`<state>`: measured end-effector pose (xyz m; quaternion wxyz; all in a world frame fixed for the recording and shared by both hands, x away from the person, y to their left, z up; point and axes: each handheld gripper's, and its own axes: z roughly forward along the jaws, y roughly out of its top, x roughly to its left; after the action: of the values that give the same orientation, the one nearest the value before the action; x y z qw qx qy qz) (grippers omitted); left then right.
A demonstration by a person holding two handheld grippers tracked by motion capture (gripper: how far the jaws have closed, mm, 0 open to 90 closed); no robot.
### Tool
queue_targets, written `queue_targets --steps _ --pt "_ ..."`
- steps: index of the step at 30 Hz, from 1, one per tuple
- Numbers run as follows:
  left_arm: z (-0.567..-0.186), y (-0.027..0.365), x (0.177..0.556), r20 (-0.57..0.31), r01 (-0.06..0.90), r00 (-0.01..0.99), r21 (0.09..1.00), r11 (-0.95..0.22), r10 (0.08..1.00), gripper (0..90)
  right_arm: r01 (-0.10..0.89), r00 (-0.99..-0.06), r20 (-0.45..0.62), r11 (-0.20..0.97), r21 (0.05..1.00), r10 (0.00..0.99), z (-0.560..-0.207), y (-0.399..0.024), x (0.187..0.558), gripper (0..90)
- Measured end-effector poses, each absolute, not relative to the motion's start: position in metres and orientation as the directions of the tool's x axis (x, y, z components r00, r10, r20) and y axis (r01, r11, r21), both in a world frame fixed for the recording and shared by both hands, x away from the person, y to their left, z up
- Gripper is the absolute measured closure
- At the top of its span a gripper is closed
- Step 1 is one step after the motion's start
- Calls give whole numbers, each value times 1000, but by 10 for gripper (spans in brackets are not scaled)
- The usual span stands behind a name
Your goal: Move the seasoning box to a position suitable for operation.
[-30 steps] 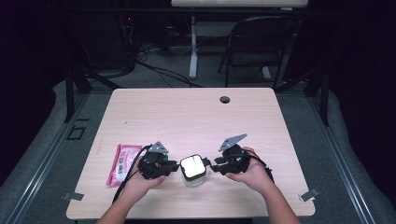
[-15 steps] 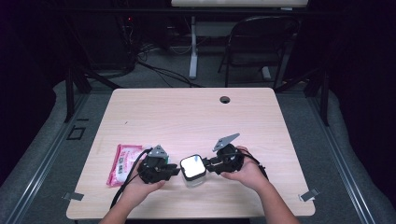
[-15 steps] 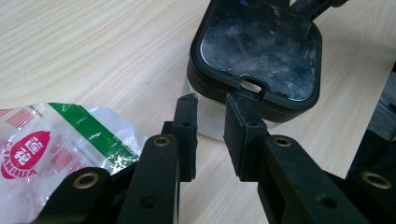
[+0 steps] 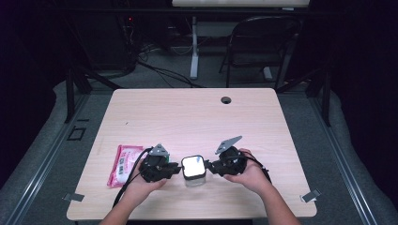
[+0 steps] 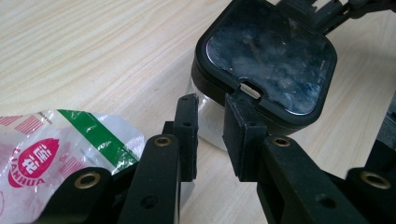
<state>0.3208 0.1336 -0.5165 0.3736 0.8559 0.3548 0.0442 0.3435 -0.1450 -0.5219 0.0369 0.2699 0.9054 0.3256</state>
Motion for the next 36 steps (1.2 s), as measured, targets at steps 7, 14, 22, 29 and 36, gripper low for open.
queue_targets --steps 7,14,22,29,36 --pt "-516 137 327 -213 582 744 672 -457 634 745 486 -846 142 632 604 514 -522 -146 340 709" --pt "-510 139 326 -214 573 750 682 -453 626 730 498 -844 172 623 603 508 -508 -150 336 662" --pt "-506 139 322 -202 561 753 695 -450 626 720 481 -844 168 581 656 509 -488 -149 330 720" --pt "-506 141 322 -199 556 759 693 -459 620 721 457 -832 129 536 709 539 -480 -138 325 820" --pt "-506 142 321 -195 556 761 688 -466 619 738 463 -828 115 555 691 548 -488 -132 328 834"
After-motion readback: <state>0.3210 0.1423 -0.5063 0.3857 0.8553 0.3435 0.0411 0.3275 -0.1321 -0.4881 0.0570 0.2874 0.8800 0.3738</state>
